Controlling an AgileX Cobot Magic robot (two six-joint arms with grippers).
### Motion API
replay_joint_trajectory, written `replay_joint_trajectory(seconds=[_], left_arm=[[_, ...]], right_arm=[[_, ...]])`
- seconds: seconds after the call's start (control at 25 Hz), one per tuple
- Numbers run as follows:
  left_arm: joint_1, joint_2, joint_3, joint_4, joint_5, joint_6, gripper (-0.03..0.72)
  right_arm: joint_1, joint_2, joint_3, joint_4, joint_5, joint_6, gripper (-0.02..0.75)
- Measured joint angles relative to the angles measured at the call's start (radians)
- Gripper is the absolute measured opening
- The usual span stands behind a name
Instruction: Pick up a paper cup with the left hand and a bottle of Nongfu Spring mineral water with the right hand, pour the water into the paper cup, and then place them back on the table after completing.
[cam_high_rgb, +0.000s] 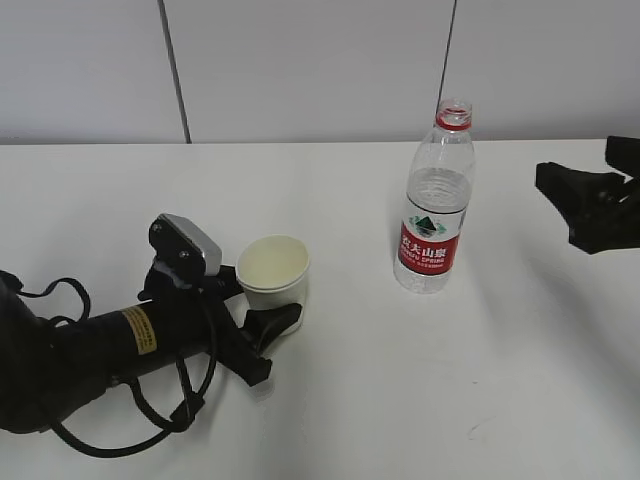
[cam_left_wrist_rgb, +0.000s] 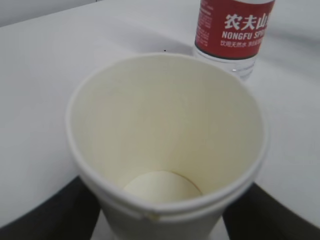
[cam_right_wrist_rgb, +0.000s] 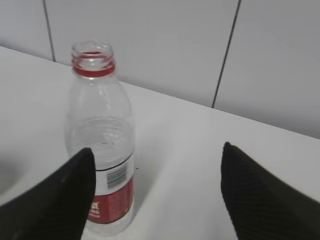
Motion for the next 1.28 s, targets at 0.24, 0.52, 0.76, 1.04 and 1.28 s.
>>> replay_joint_trajectory(seconds=[0.24,0.52,0.76,1.04,1.28], left_arm=[[0.0,-0.061,0.01,0.001,0.03,0.0,0.451],[0.0,-0.08,0.01,0.001,0.07,-0.001,0.449],[0.0,-0.081,0.01,0.001,0.072,-0.001,0.449],[0.0,-0.088,0.01,0.001,0.072,-0.001,0.449],[0.0,-0.088,0.01,0.001,0.072,-0.001,0.449]], right_arm=[[0.0,0.09,0.0,-0.113,-0.067,0.064,0.578],[0.0,0.262,-0.004,-0.16,-0.248,0.069,0.578],[0.0,0.425,-0.011,-0.167,-0.417,0.046,0.578],[0.0,0.565,-0.061,-0.127,-0.491,-0.006,0.578],[0.0,0.643,-0.118,-0.157,-0.523,-0.008,0.578]])
